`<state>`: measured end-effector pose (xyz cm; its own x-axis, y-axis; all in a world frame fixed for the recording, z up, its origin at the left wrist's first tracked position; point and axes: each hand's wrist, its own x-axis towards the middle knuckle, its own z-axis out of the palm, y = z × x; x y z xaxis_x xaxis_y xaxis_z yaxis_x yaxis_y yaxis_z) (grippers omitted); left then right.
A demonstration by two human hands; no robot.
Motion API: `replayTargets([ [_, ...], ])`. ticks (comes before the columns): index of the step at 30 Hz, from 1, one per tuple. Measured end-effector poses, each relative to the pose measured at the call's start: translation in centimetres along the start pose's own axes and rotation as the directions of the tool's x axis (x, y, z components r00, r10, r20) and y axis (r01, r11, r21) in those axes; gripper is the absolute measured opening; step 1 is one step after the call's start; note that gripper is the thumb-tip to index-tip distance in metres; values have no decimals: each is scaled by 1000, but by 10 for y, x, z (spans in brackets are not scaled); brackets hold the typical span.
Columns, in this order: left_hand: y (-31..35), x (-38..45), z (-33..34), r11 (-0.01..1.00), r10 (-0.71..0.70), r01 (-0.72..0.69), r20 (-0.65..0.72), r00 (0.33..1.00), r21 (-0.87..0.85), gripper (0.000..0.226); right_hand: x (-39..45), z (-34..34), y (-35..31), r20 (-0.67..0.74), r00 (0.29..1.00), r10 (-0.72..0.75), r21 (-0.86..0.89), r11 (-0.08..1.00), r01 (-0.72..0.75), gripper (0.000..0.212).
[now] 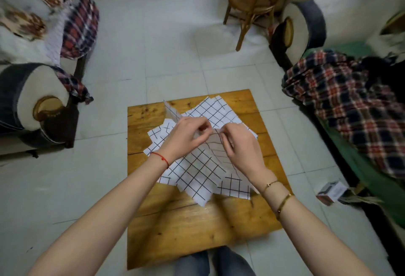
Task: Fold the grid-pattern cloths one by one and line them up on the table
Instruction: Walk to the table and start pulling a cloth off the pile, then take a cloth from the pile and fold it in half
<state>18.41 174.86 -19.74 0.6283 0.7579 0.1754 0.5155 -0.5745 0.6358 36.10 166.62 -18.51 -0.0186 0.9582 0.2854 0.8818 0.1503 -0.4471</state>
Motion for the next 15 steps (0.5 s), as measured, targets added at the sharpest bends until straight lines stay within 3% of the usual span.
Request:
replayTargets([
  [7,28,8,-26,994,29,-25,-32,999,108,15,24,-69,12,-113,991,74,55,996,-68,10],
  [15,41,-3,-78,981,-45,77,-174,984,178,10,50,-146,28,-232,972,33,55,998,-21,14],
])
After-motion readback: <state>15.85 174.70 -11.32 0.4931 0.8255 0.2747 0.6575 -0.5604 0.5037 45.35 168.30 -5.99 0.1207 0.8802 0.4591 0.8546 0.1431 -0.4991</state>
